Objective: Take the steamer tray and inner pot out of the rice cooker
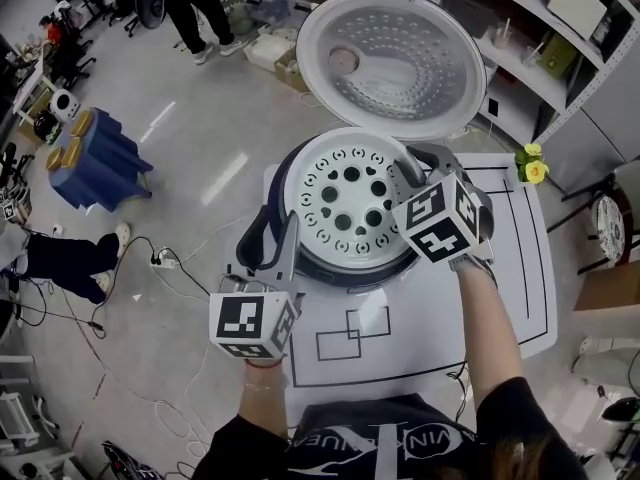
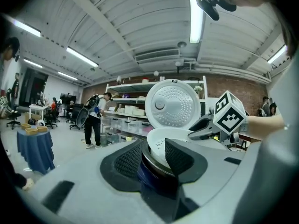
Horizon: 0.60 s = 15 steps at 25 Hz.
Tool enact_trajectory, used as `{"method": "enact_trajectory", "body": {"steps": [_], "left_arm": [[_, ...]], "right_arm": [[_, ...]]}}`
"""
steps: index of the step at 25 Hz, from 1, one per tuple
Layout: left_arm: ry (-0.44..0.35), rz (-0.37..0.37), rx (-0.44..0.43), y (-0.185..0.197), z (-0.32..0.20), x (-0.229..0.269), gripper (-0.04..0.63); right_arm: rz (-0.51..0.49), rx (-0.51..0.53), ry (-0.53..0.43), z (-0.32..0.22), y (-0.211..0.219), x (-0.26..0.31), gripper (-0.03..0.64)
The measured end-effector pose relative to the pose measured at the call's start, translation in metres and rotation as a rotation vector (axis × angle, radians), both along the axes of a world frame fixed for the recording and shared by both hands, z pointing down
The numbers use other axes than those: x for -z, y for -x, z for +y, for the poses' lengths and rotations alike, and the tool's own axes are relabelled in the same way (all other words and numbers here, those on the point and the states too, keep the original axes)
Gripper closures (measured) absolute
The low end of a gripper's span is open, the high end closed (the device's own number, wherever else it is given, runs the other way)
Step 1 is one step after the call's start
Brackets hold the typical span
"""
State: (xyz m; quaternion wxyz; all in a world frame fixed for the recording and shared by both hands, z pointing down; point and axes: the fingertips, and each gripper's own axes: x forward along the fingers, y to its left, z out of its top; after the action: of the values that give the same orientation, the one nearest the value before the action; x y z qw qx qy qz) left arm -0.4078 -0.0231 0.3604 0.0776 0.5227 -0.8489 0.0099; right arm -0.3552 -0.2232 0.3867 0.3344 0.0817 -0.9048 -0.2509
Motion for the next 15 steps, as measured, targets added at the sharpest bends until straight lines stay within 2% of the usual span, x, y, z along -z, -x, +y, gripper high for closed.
{"method": "enact_trajectory", "body": {"steps": [4, 10, 15], "left_arm": [[-0.008, 0.0, -0.006, 0.0, -0.002, 0.004, 0.456], [-0.007, -0.01, -0.057, -0.001, -0.01, 0.013, 0.439], [0.038, -0.037, -0.126, -0.003, -0.018, 0.017, 0.433]], "right_arm": [[-0.103, 0.017, -0.045, 0.001, -0.002, 0.025, 0.525], [-0.295, 0.01, 0.018, 0.008, -0.012, 0.053, 0.545], [-0.466, 0.034, 0.035, 0.02, -0.026, 0.075, 0.555]]}}
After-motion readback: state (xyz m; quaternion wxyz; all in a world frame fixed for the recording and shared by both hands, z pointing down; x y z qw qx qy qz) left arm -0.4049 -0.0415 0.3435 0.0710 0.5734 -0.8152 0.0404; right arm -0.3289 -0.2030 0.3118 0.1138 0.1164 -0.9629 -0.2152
